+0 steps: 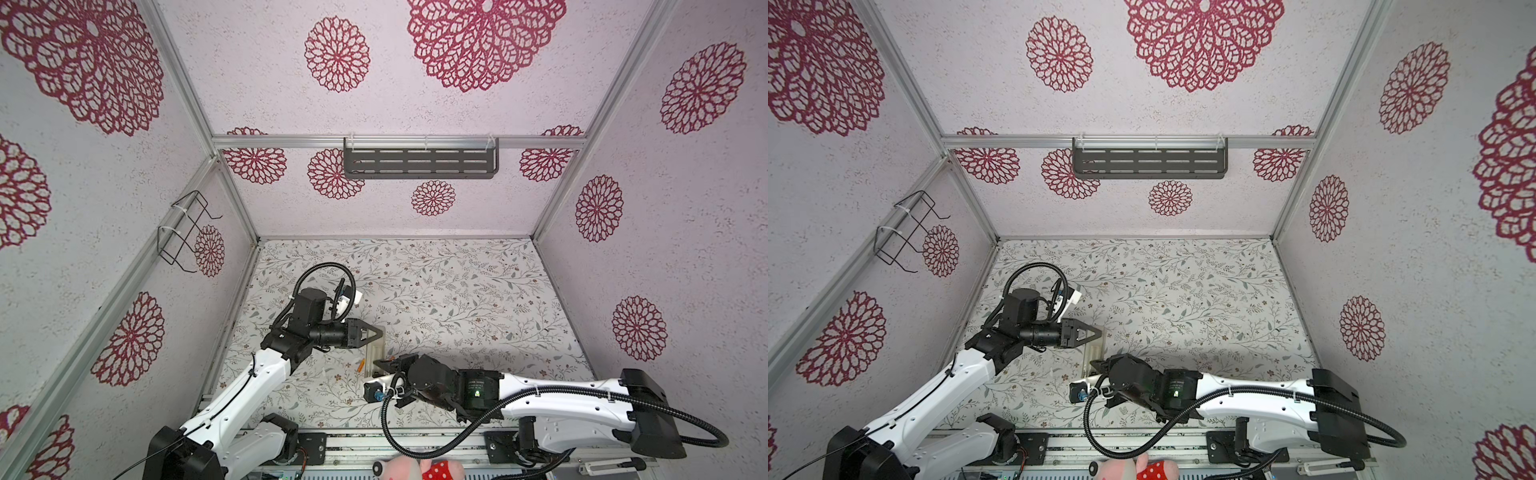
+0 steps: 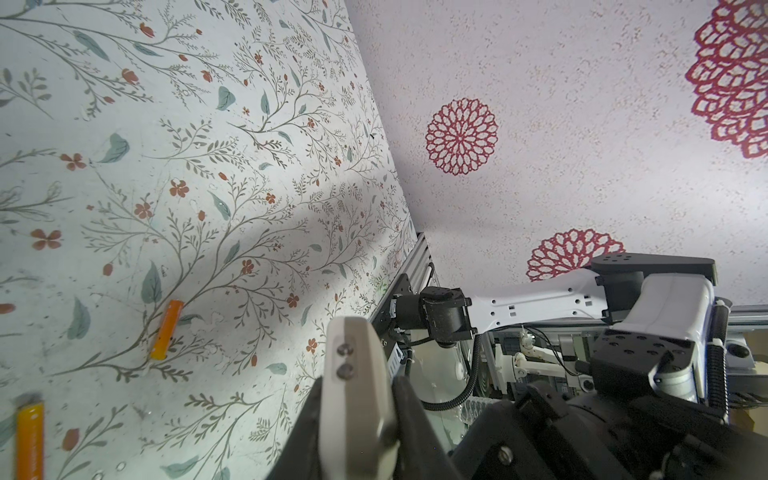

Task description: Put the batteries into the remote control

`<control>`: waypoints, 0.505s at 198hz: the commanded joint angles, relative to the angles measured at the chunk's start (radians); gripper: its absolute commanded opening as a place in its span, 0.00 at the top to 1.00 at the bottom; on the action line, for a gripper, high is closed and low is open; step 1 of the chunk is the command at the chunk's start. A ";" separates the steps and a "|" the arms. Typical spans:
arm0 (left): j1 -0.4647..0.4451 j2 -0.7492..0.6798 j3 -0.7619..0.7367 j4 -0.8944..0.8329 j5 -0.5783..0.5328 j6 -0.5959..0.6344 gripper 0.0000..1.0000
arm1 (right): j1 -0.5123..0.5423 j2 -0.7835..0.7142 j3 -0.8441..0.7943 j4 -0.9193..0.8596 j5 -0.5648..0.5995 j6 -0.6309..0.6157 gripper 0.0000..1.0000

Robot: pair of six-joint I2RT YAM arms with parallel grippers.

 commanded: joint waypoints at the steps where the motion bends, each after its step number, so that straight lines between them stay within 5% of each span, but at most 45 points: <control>1: -0.010 -0.003 0.008 -0.015 0.082 -0.011 1.00 | -0.015 0.010 0.024 0.050 0.119 -0.020 0.69; 100: -0.001 0.002 0.004 -0.024 0.052 -0.007 1.00 | -0.015 -0.006 0.009 0.088 0.174 -0.027 0.74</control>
